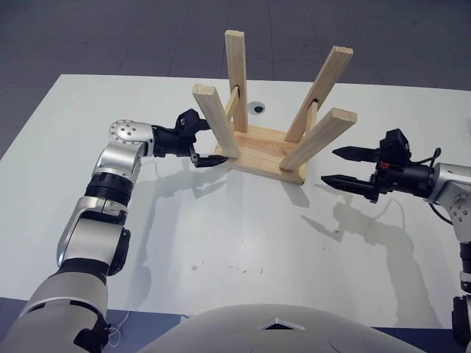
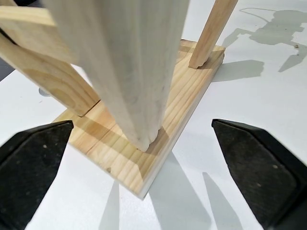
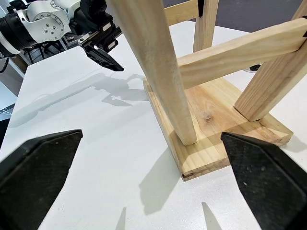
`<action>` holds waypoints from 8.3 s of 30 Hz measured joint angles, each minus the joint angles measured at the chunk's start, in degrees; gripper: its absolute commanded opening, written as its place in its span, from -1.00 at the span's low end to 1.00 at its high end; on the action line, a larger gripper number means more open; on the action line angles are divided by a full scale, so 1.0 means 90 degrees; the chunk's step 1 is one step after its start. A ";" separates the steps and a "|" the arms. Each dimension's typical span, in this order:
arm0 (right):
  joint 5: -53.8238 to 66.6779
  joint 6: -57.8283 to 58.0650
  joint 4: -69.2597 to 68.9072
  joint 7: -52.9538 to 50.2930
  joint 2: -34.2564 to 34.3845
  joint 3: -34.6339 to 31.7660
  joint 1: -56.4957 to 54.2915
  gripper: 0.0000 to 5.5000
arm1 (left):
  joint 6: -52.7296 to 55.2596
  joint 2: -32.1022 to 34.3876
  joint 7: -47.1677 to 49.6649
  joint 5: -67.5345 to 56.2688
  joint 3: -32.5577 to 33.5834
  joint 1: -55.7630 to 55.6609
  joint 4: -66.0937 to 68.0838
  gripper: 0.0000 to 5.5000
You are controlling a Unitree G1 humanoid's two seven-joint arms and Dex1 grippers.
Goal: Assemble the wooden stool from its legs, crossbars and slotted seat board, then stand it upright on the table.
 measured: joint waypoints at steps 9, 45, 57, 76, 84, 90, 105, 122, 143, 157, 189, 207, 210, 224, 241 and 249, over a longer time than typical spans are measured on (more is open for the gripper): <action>0.0011 -0.0011 -0.0174 -0.0321 0.0182 -0.0079 0.0406 0.96 | 0.0399 -0.0153 -0.0334 -0.0049 0.0073 0.0119 -0.0846 0.31; -0.0491 -0.0418 0.0731 -0.0171 0.0083 -0.0112 0.0465 0.96 | 0.0501 -0.0710 0.0302 0.0019 -0.0059 0.0772 -0.1789 0.60; -0.0559 -0.0508 0.0745 -0.0192 0.0139 -0.0062 0.0454 0.96 | 0.0223 -0.0831 0.0202 0.0170 -0.0187 0.0757 -0.1391 -0.20; -0.0942 -0.0914 0.1350 -0.0155 0.0185 0.0036 0.0270 0.96 | 0.1290 0.0031 0.0071 -0.0423 0.0345 0.2151 -0.3781 -0.62; -0.0280 -0.0296 0.0815 0.0319 0.0223 0.0026 0.0141 0.96 | -0.0424 0.0811 -0.0008 0.0020 0.0423 0.3006 -0.4350 -0.62; -0.0139 -0.0192 0.0403 0.0600 0.0338 0.0509 -0.0174 0.96 | -0.1657 0.0714 0.0116 0.0357 0.0256 0.2945 -0.4070 -0.62; -0.1188 -0.1785 0.0729 0.0805 0.0683 0.1258 -0.0256 0.45 | 0.0693 0.0717 -0.0482 -0.0483 0.0203 0.2329 -0.4107 -0.62; -0.0581 -0.0684 0.0222 0.0448 0.0715 0.0828 -0.0163 -0.40 | 0.2846 0.0715 -0.0631 -0.1618 0.0525 0.2235 -0.4449 -0.62; 0.4713 0.3032 -0.1565 -0.4214 0.2026 -0.0658 0.0656 -0.07 | 0.8262 0.0814 0.0875 -0.3868 0.1652 0.1294 -0.4241 -0.13; 0.3146 0.1541 -0.1845 -0.3926 0.1617 -0.0938 0.1194 0.72 | 0.6625 0.0633 0.2041 -0.3538 0.2913 0.1808 -0.4711 0.71; -0.1307 -0.3377 -0.0050 0.0412 0.0855 0.1115 0.1245 0.44 | -0.0357 0.1832 -0.0981 -0.0403 0.0859 0.3551 -0.4172 0.37; -0.1337 -0.3127 -0.0291 0.0416 0.0925 0.1304 0.1329 -0.40 | -0.0075 0.1813 -0.1099 -0.0520 0.0604 0.3388 -0.4326 -0.39; -0.1315 -0.2919 -0.0354 0.0382 0.0911 0.1285 0.1320 -0.40 | 0.0721 0.1851 -0.1108 -0.0713 0.0612 0.3390 -0.4572 -0.39; 0.1941 0.0015 -0.1091 -0.0052 -0.0013 0.0203 0.0853 -0.40 | 0.4874 0.2317 -0.1386 -0.2919 0.1533 0.2450 -0.5488 -0.39; 0.7794 -0.0473 -0.1156 -0.6933 0.1762 -0.0138 -0.0030 -0.16 | 0.9889 0.0487 0.0867 -0.4154 0.3820 -0.0345 -0.2712 -0.47; 0.8195 -0.1598 -0.1739 -0.9393 0.2577 -0.0578 -0.0355 0.30 | 1.0051 -0.1676 0.3909 -0.3918 0.6011 -0.0953 -0.2645 -0.49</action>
